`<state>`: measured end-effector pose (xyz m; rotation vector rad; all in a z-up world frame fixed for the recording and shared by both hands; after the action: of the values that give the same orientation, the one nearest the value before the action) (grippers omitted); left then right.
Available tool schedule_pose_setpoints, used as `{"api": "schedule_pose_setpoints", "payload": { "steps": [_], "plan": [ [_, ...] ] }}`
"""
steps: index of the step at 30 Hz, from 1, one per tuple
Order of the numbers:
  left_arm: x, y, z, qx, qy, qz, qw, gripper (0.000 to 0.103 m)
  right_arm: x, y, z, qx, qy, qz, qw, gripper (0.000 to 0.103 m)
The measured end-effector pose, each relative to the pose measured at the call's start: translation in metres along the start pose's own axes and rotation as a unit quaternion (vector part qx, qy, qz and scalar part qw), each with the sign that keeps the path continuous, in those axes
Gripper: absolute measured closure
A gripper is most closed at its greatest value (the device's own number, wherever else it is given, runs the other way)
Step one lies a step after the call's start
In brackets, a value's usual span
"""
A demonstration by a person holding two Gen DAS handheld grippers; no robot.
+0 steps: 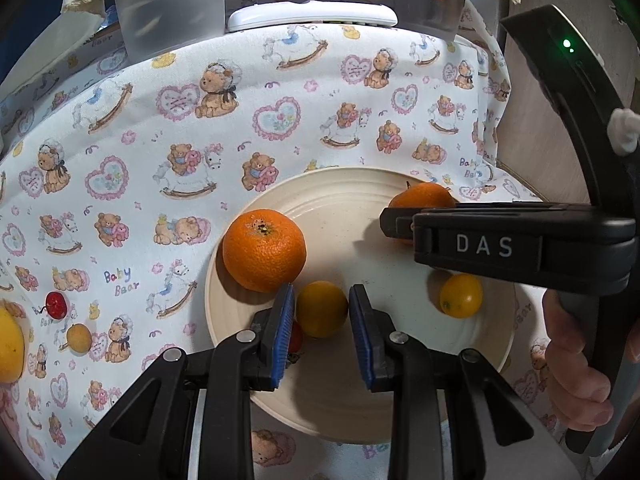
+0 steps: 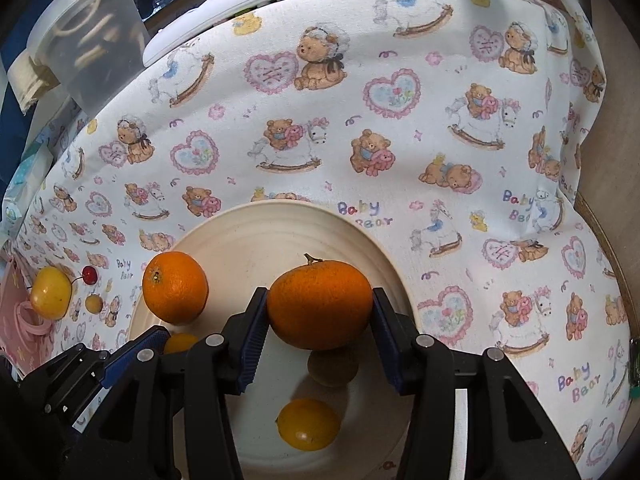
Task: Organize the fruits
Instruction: 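Carry the yellow tomato in the left tool and mandarin in the right over the plate, then open the left tool over the plate while the right releases the mandarin, then lower the left tool onto the large red tomato and close its fingers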
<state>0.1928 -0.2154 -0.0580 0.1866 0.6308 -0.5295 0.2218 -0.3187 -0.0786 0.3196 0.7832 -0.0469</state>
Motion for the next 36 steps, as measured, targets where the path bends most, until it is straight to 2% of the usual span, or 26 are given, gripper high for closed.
{"api": "schedule_pose_setpoints", "payload": {
  "steps": [5,6,7,9,11,13,17,18,26,30,36],
  "plan": [
    [0.000,-0.001,-0.001,0.005,-0.001,0.000,1.0000,0.073,-0.010,-0.005,0.004,0.001,-0.012,0.005,1.000,0.041],
    [-0.001,-0.002,-0.001,0.005,-0.002,-0.001,1.0000,0.069,-0.012,-0.004,0.004,0.001,-0.016,0.006,1.000,0.040],
    [-0.002,-0.002,-0.001,0.005,-0.003,-0.001,1.0000,0.058,-0.014,-0.004,0.005,0.001,-0.020,0.005,1.000,0.040],
    [-0.004,-0.001,0.000,0.005,-0.011,0.002,0.9999,0.046,-0.019,-0.004,0.007,-0.001,-0.028,0.005,1.000,0.037],
    [-0.006,0.000,0.002,0.006,-0.016,0.004,0.9998,0.044,-0.025,-0.006,0.010,-0.002,-0.038,0.004,0.999,0.032],
    [-0.008,0.001,0.003,0.005,-0.019,0.006,0.9998,0.037,-0.032,-0.007,0.014,-0.005,-0.051,0.001,0.999,0.032],
    [-0.014,0.005,0.008,0.004,-0.032,0.015,0.9994,0.034,-0.047,-0.004,0.019,-0.012,-0.076,0.000,0.997,0.028],
    [-0.017,0.005,0.010,0.004,-0.037,0.016,0.9992,0.030,-0.050,-0.004,0.020,-0.013,-0.080,-0.001,0.997,0.027],
    [-0.046,0.021,0.019,0.011,-0.065,0.039,0.9970,0.023,-0.077,0.007,0.027,-0.021,-0.116,0.017,0.993,0.026],
    [-0.068,0.044,0.019,0.025,-0.087,0.085,0.9922,0.023,-0.090,0.019,0.026,-0.034,-0.137,0.023,0.990,0.022],
    [-0.115,0.092,0.011,-0.018,-0.123,0.099,0.9872,0.022,-0.095,0.036,0.019,-0.060,-0.148,0.025,0.987,0.022]
  ]
}}
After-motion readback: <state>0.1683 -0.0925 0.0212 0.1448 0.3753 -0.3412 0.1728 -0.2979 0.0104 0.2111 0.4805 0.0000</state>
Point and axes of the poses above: each gripper's, at about its wrist camera, not at the fingertips, and x roughly the way its jaws point, y to its left, z to its top, the point moved 4 cm from there along x, roughly the way its jaws point, and after that the axes turned 10 degrees about -y, right-handed, at the moved point
